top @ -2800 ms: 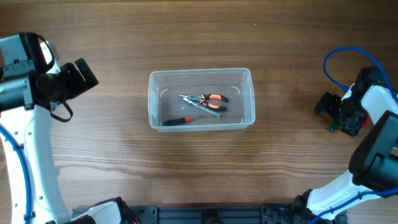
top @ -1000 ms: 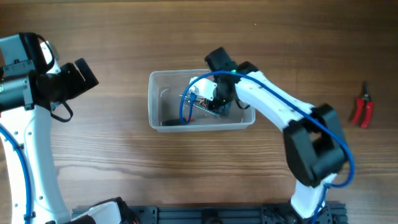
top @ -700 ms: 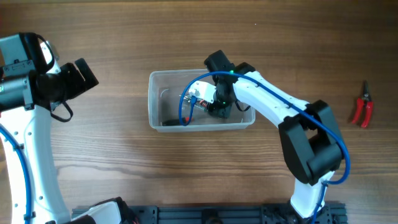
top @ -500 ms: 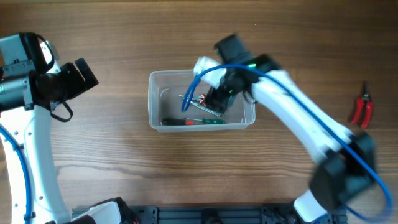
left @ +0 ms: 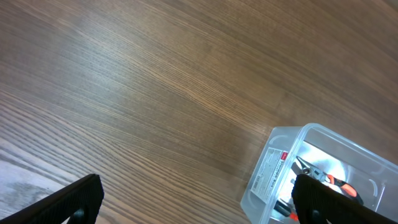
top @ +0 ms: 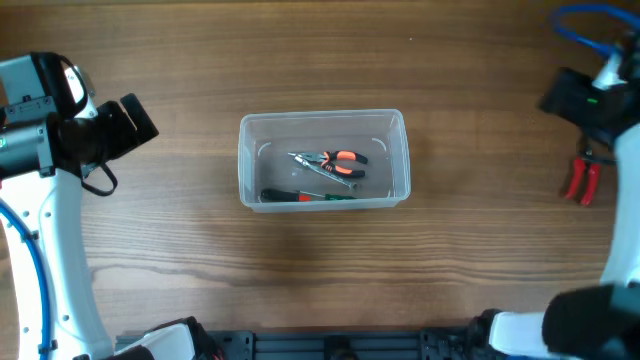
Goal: Pack container
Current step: 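Place the green screwdriver into the container and release, then grasp the red-handled snips with the right gripper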
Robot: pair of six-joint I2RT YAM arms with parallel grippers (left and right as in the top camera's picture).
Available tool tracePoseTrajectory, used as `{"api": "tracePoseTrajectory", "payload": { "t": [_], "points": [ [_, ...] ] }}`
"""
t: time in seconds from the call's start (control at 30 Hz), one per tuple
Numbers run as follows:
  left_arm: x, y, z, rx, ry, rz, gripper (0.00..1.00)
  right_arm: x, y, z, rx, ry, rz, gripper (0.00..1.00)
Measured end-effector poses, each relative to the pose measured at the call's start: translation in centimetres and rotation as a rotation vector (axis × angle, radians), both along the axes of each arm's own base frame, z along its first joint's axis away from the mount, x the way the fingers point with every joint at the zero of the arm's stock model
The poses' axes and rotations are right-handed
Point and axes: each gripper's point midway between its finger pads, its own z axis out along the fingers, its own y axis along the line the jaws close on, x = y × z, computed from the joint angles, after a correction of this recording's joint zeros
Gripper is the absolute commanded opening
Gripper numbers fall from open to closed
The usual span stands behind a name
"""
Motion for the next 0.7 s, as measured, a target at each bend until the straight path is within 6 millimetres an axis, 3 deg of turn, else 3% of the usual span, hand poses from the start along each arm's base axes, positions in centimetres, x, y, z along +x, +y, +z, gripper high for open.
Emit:
{"api": "tracePoseTrajectory", "payload": {
  "t": [0.03,0.07,0.17,0.27,0.5,0.7],
  "points": [
    [0.0,0.0,0.0,-0.001,0.001,0.000,1.00,-1.1,-2.9,-1.7,0.024,0.048,-0.088,0.99],
    [0.0,0.0,0.0,-0.001,0.001,0.000,1.00,-1.7,-4.3,-3.0,0.044,0.081,-0.127,1.00],
    [0.0,0.0,0.0,0.000,0.000,0.000,1.00,-2.3,-6.8,-7.3,0.096,0.181,-0.164,1.00],
    [0.0,0.0,0.0,0.000,0.000,0.000,1.00,-2.3,-7.1,-11.5,0.145,0.279,-0.135,1.00],
    [0.0,0.0,0.0,-0.001,0.001,0.000,1.00,-2.1,-6.9,-17.8,0.214,0.400,-0.100,1.00],
    [0.0,0.0,0.0,-0.001,0.001,0.000,1.00,-1.3,-7.4,-19.2,0.193,0.373,-0.081,0.99]
  ]
}}
